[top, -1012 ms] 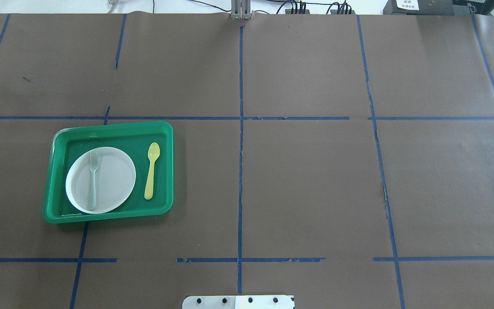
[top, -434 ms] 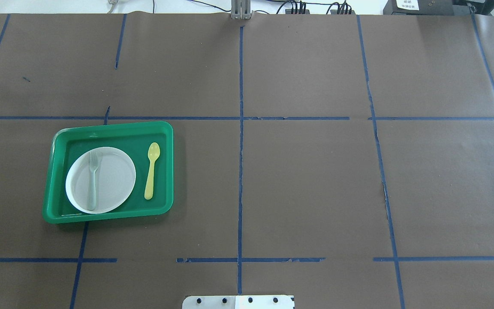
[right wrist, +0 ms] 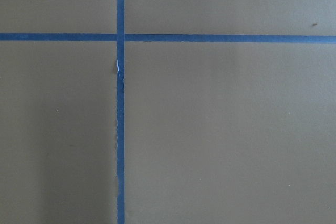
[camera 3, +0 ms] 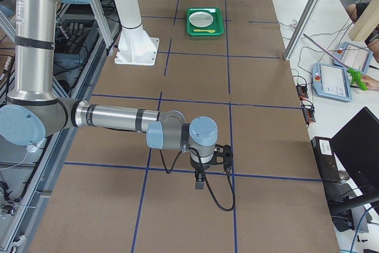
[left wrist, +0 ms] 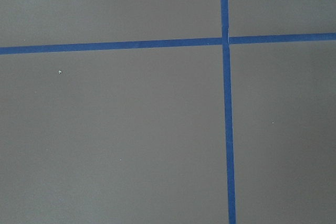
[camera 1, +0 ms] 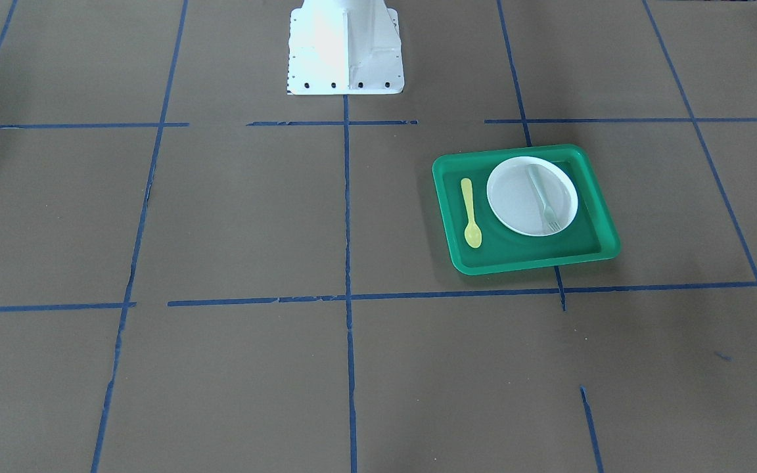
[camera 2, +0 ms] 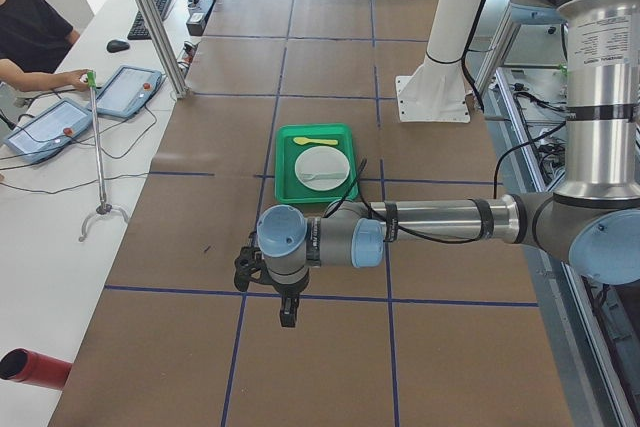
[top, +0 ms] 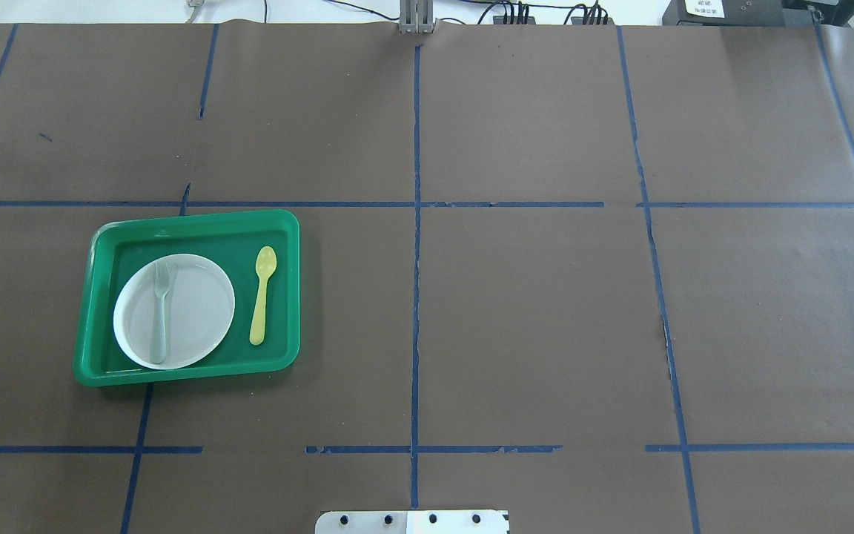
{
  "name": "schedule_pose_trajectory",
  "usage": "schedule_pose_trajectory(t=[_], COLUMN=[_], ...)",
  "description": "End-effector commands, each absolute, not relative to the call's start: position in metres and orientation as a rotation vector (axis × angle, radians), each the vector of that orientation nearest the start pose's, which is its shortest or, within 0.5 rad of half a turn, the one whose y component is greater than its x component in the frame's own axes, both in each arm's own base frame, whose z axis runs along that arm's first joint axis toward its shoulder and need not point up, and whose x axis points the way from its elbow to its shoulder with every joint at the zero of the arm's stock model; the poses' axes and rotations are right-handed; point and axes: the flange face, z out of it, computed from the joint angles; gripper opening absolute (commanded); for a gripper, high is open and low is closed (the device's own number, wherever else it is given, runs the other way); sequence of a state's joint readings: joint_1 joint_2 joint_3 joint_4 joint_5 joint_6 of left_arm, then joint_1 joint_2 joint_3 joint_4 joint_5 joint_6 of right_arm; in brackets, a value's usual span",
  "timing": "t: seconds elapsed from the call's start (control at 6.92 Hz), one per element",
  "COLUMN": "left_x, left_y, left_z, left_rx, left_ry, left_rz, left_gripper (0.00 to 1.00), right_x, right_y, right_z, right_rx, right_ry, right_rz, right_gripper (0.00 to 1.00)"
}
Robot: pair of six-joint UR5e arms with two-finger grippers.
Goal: Place spoon
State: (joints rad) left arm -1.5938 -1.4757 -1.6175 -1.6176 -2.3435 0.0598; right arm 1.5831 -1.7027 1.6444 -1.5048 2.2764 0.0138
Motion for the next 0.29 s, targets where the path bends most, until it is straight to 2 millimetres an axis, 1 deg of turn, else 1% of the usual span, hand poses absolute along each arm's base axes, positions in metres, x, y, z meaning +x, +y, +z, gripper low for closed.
schedule_pose_trajectory(t=[0.0,0.14], left_x=[-0.0741,-0.0749], left_y=[-0.4494,-0.4500], left_z=[0.6757,0.6757], left_rx=[0.030,0.032], left_ry=[0.773,0.771], left_rz=[0.033,0.032], left_gripper=[1.00,1.00], right_x=[0.0741,0.0741], right_y=[-0.4350,-0.4350], right_z=[0.6817,0.6817], right_rx=[0.007,0.007], right_ry=[-0.706,-0.706], right_rz=[0.022,0.022], right_gripper=[1.00,1.00])
